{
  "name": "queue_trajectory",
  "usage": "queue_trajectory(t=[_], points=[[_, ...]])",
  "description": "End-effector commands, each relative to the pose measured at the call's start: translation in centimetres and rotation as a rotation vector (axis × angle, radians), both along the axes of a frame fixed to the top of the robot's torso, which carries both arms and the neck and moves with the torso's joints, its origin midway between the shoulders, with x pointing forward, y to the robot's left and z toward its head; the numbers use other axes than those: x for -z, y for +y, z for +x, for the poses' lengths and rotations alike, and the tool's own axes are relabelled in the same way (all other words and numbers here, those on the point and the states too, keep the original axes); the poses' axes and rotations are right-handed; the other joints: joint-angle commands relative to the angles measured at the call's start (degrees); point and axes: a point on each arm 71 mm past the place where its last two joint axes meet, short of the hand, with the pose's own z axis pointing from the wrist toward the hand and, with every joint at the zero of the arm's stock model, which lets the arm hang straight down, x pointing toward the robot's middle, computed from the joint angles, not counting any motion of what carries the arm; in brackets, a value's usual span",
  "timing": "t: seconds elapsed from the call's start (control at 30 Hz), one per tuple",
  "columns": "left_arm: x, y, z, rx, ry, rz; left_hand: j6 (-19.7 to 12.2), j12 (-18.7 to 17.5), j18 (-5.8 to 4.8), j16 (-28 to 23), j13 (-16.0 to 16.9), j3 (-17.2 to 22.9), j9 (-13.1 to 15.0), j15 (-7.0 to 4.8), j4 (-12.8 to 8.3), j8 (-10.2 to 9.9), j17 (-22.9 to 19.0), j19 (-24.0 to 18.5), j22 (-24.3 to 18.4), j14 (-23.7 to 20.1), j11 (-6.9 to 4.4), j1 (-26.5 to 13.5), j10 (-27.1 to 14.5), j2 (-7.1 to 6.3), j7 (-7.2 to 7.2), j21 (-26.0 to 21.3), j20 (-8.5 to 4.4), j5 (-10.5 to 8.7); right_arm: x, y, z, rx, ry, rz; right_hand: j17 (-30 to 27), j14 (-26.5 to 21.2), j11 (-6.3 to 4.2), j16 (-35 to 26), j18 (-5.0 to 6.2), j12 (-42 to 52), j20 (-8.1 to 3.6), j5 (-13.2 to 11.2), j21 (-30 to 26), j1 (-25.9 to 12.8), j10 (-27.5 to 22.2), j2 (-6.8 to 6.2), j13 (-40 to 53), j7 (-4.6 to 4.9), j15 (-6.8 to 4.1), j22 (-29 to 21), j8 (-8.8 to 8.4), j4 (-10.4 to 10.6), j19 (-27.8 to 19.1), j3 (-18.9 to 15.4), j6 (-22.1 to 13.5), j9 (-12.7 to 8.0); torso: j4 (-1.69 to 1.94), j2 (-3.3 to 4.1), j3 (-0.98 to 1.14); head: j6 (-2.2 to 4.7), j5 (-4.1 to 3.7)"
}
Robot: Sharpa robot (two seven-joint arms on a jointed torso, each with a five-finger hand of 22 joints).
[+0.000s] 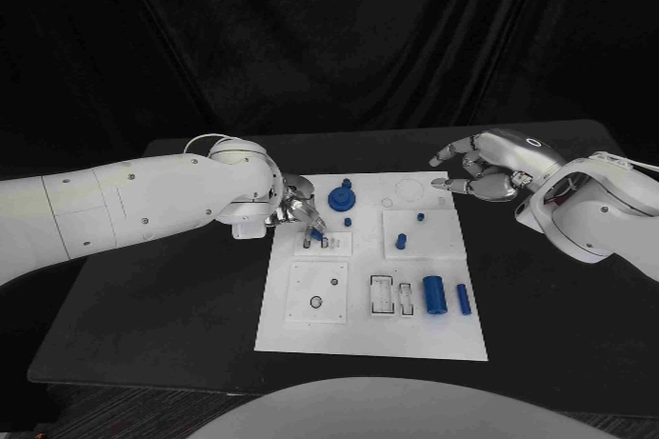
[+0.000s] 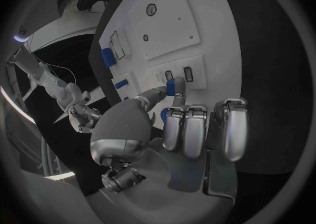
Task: Assemble the parts on the task board
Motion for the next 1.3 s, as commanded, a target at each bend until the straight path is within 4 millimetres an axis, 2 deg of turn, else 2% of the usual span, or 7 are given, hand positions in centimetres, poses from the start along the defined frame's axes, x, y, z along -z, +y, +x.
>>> queue_trajectory(t=[0.03, 0.3, 0.4, 0.63, 0.9, 1.3], points=[[0.2, 0.1, -0.2, -0.052, 0.023, -0.017, 0.36, 0.2, -0.2, 0.15, 14.94, 3.24, 0.09, -0.39, -2.73, -0.28, 15.09, 0.08, 8.08, 6.06, -0.45, -0.65, 5.99, -0.02, -0.28, -0.28, -0.13, 0.13, 0.2, -0.1, 0.0, 0.024, 0.023, -0.01, -0.2, 1.59, 0.44, -0.45, 1.18, -0.46, -0.11, 0.31, -0.33, 0.53, 0.11, -0.08, 6.59, 0.02, 0.43, 4.85, 0.02, -0.4, -0.52, 0.05, 0.56, -0.1, 0.02, 0.03, 0.13, -0.01, 0.12], [0.4, 0.0, -0.6, -0.089, 0.062, -0.047, 0.48, 0.2, -0.02, 0.15, 14.94, 4.05, 0.17, -0.39, -2.57, -0.69, 15.09, -0.51, 7.54, 6.06, -0.43, -1.07, 5.99, 0.28, -0.27, -0.82, -0.16, 0.12, 0.3, 0.0, -0.1, 0.028, 0.033, -0.014, -0.69, 1.45, 0.44, -0.87, 1.25, -0.68, -0.1, 0.55, -0.81, 0.61, -0.11, -0.07, 6.3, 0.02, 0.43, 4.74, 0.0, -0.5, -0.65, 0.13, 0.59, -0.16, 0.04, -0.01, 0.19, -0.01, 0.15], [0.4, -0.1, -0.8, -0.093, 0.069, -0.053, 0.38, 0.2, 0.06, 0.15, 14.94, 4.45, 0.24, -0.36, -2.63, -0.95, 15.09, -0.8, 7.3, 6.06, -0.38, -1.17, 5.99, 0.35, -0.19, -1.09, -0.15, 0.13, 0.3, 0.0, -0.1, 0.029, 0.036, -0.016, -0.84, 1.41, 0.43, -1.0, 1.29, -0.78, -0.1, 0.62, -1.03, 0.64, -0.21, -0.07, 6.17, 0.02, 0.44, 4.68, 0.0, -0.54, -0.71, 0.15, 0.61, -0.18, 0.08, 0.02, 0.12, -0.01, 0.37], [0.6, 0.0, -0.9, -0.106, 0.062, -0.071, 0.3, 0.2, 0.08, 0.15, 14.94, 4.67, 0.28, -0.32, -2.6, -1.14, 15.09, -0.89, 7.23, 6.06, -0.33, -1.26, 5.99, 0.41, -0.13, -1.2, -0.14, 0.1, 0.3, -0.1, -0.1, 0.036, 0.041, -0.013, -1.12, 1.3, 0.44, -1.26, 1.33, -0.92, -0.09, 0.77, -1.33, 0.74, -0.35, -0.09, 6.0, 0.02, 0.44, 4.61, -0.02, -0.65, -0.81, 0.22, 0.63, -0.23, 0.08, 0.05, 0.13, -0.01, 0.51], [0.8, -0.1, -1.0, -0.106, 0.049, -0.084, -0.09, -0.2, 0.19, 0.15, 14.47, 5.24, 0.35, -0.19, -2.55, -1.72, 15.09, -1.28, 6.94, 6.06, -0.16, -1.33, 5.58, 0.62, 0.09, -1.58, -0.05, 0.12, 0.3, -0.2, 0.0, 0.039, 0.045, -0.007, -1.14, 1.28, 0.44, -1.28, 1.36, -0.94, -0.09, 0.84, -1.51, 0.79, -0.37, -0.1, 5.98, 0.02, 0.44, 4.57, -0.03, -0.7, -0.86, 0.25, 0.62, -0.25, 0.02, 0.03, -0.04, -0.01, 0.78], [1.3, -0.1, -1.2, -0.082, -0.001, -0.071, -0.1, -0.35, 0.21, 0.15, 14.29, 5.26, 0.37, -0.16, -2.44, -1.85, 15.09, -1.35, 6.89, 6.06, -0.1, -1.47, 5.43, 0.62, 0.16, -1.67, -0.02, 0.09, 0.4, -0.2, 0.1, 0.042, 0.047, -0.008, -1.2, 1.26, 0.45, -1.34, 1.36, -0.99, -0.09, 0.91, -1.56, 0.83, -0.42, -0.12, 5.91, 0.03, 0.45, 4.56, -0.05, -0.76, -0.87, 0.28, 0.62, -0.28, -0.1, -0.04, -0.04, -0.01, 0.95]])
